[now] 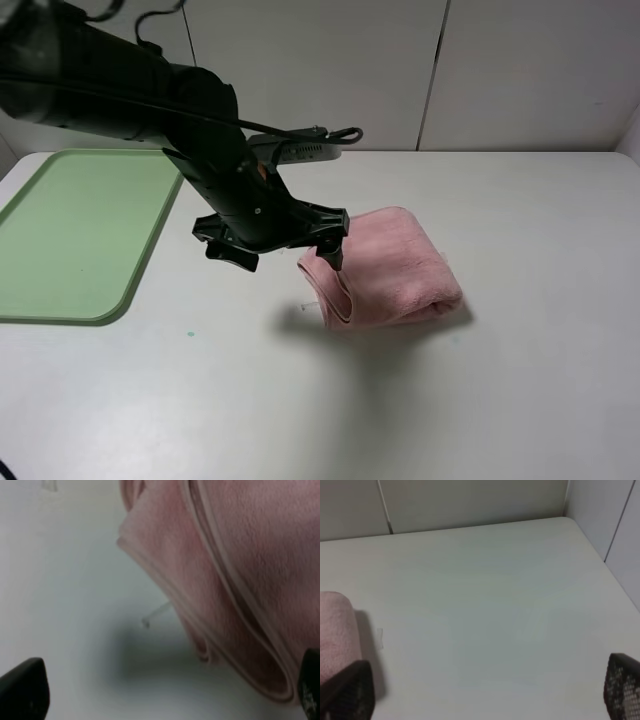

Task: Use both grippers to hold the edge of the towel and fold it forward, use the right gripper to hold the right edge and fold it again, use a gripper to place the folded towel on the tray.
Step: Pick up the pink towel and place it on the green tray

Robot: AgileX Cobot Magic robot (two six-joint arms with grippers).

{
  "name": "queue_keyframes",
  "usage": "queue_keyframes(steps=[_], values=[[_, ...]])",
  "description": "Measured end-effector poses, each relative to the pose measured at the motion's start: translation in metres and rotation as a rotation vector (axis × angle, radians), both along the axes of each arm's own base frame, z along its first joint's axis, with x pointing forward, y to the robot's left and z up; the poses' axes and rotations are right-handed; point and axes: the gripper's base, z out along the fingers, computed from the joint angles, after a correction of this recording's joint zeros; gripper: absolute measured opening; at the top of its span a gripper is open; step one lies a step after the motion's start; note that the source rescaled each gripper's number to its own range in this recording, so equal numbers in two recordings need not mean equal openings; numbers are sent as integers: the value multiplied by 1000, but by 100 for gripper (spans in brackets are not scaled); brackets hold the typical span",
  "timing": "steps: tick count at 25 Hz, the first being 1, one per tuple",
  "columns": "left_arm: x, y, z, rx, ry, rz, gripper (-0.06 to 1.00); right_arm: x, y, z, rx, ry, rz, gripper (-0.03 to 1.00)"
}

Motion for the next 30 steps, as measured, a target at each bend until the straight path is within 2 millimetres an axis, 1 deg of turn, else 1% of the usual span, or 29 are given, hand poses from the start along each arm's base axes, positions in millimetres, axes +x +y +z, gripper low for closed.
queue_keyframes(steps=[6,12,19,24,26,28,30], values=[[16,-24,-26,9,13,-14,100,0,0,0,0,0,0,100],[26,-42,-43,6,18,-22,100,0,0,0,0,0,0,100],[31,-49,-66,13,43,-11,100,0,0,0,0,0,0,100],[33,-52,-68,1,29,-9,100,0,0,0,0,0,0,100],[33,-52,-68,-1,27,-8,97,0,0,0,0,0,0,100],[33,-52,-68,-2,25,-8,93,0,0,0,0,0,0,100],[34,-52,-69,-4,22,-7,84,0,0,0,0,0,0,100]])
